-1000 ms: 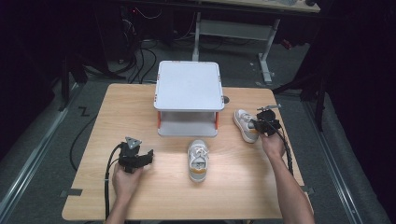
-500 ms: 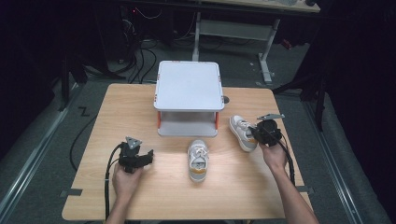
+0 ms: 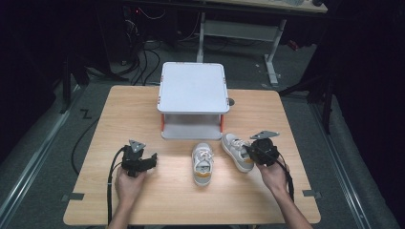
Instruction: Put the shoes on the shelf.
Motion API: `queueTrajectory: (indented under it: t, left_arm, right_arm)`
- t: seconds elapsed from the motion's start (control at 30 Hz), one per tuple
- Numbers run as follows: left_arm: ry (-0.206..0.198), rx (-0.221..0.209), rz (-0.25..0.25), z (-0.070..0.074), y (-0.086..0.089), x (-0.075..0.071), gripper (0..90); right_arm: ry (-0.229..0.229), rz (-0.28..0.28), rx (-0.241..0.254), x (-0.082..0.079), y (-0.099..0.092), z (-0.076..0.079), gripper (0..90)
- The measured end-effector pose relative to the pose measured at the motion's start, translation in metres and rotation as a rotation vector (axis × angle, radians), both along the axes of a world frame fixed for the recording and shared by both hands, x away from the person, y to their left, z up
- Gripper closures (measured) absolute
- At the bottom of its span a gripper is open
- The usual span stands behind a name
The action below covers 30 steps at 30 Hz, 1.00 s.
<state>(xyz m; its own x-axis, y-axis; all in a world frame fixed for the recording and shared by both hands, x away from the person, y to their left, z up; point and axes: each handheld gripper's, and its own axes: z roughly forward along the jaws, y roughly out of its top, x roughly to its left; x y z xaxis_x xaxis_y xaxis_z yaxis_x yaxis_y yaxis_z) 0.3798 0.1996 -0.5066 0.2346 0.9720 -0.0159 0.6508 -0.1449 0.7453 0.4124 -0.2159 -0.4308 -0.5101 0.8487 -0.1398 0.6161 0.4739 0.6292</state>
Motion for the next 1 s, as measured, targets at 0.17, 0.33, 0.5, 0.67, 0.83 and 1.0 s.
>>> queueTrajectory:
  t: [0.17, 0.33, 0.5, 0.67, 0.83, 1.0]
  left_arm:
    - [0.000, 0.000, 0.000, 0.000, 0.000, 0.000, 29.4]
    - [0.000, -0.002, -0.001, 0.000, 0.000, 0.000, 29.4]
    - [0.000, -0.002, 0.000, 0.000, 0.000, 0.000, 29.4]
    - [0.000, -0.001, -0.001, 0.000, 0.000, 0.000, 29.4]
    - [0.000, 0.000, 0.000, 0.000, 0.000, 0.000, 29.4]
    - [-0.001, 0.005, 0.000, 0.000, -0.001, 0.000, 29.4]
  right_arm:
    - [0.002, 0.015, -0.038, -0.006, 0.016, -0.008, 82.3]
    - [-0.006, 0.016, -0.066, -0.005, 0.026, -0.012, 81.8]
    - [0.010, 0.023, -0.070, -0.009, 0.033, -0.011, 78.9]
    - [0.051, 0.053, -0.058, -0.016, 0.041, -0.009, 75.8]
    - [0.097, 0.066, 0.018, -0.019, 0.039, -0.009, 73.7]
    - [0.108, 0.085, 0.052, -0.025, 0.042, -0.011, 73.1]
